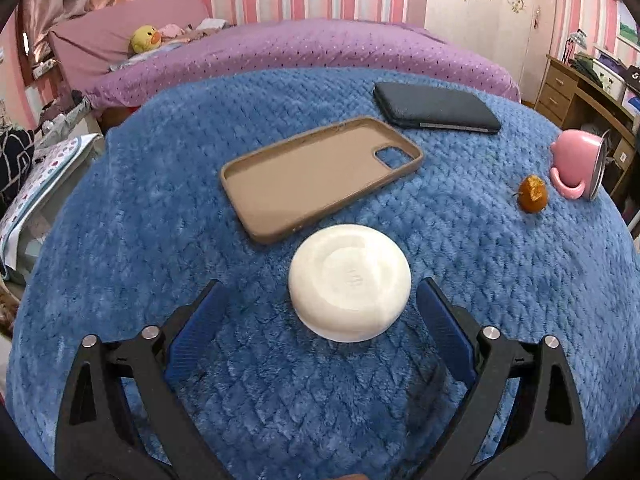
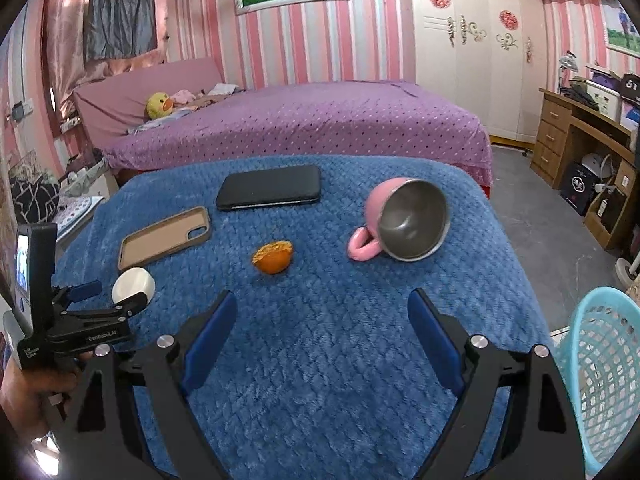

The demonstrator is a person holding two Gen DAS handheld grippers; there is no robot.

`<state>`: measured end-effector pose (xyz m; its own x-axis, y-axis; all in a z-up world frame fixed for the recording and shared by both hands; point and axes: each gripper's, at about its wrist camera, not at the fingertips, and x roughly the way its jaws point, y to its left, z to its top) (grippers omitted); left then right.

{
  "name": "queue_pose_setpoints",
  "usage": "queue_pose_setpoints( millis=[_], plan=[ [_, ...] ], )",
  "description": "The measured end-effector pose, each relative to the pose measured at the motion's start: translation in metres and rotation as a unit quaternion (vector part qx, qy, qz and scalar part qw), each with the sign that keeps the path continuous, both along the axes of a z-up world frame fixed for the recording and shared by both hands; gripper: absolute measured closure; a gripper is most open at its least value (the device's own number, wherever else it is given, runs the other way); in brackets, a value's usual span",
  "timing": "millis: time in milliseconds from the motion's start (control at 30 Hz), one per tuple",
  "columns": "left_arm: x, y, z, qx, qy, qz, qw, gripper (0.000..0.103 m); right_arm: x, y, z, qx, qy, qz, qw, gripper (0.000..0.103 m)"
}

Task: Collect trash
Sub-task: 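Grasp the white round disc with the left tool while the right tool grasps the orange piece, then carry the white disc with the left tool while the right tool carries the orange piece to the wastebasket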

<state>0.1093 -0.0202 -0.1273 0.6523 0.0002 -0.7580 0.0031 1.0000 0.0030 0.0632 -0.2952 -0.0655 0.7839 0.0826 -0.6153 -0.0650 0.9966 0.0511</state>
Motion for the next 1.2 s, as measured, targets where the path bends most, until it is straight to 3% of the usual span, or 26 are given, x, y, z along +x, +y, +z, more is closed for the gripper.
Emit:
queue_pose_setpoints(
  millis=[167,333,467,633,733,800,833,867,967,1200],
  plan=[
    [0.005,0.001,0.0,-0.02,0.005,-0.011,0.9997,0.043,0.023,0.017,-0.015,0.001,0.029,0.014,0.999,0.017],
    [0.002,0.01,0.023,-0.059,-0.039,-0.001,0.9975,0.043,0.051,0.032,-0.028,0.015,0.054,0.016,0.998,0.017],
    [0.0,0.02,0.039,-0.08,-0.072,0.021,0.994,0.043,0.074,0.054,-0.037,-0.017,0.071,0.023,0.997,0.018],
    [0.001,0.024,0.043,-0.081,-0.076,0.022,0.9935,0.043,0.093,0.07,-0.047,-0.037,0.075,0.032,0.996,0.02],
    [0.002,0.024,0.043,-0.072,-0.075,0.019,0.9944,0.042,0.104,0.077,-0.054,-0.049,0.085,0.039,0.994,0.033],
    [0.002,0.027,0.043,-0.073,-0.075,0.02,0.9943,0.043,0.108,0.079,-0.059,-0.054,0.095,0.042,0.993,0.058],
    [0.001,0.028,0.044,-0.074,-0.076,0.019,0.9942,0.042,0.108,0.078,-0.059,-0.052,0.094,0.041,0.993,0.06],
    [0.001,0.028,0.045,-0.074,-0.077,0.02,0.9941,0.042,0.107,0.076,-0.058,-0.047,0.091,0.039,0.994,0.074],
    [-0.001,0.027,0.048,-0.077,-0.082,0.016,0.9935,0.042,0.102,0.073,-0.053,-0.038,0.078,0.041,0.995,0.08],
    [-0.01,0.008,0.059,-0.08,-0.097,-0.014,0.992,0.042,0.066,0.059,-0.023,-0.024,0.042,0.054,0.997,0.082]
  ],
)
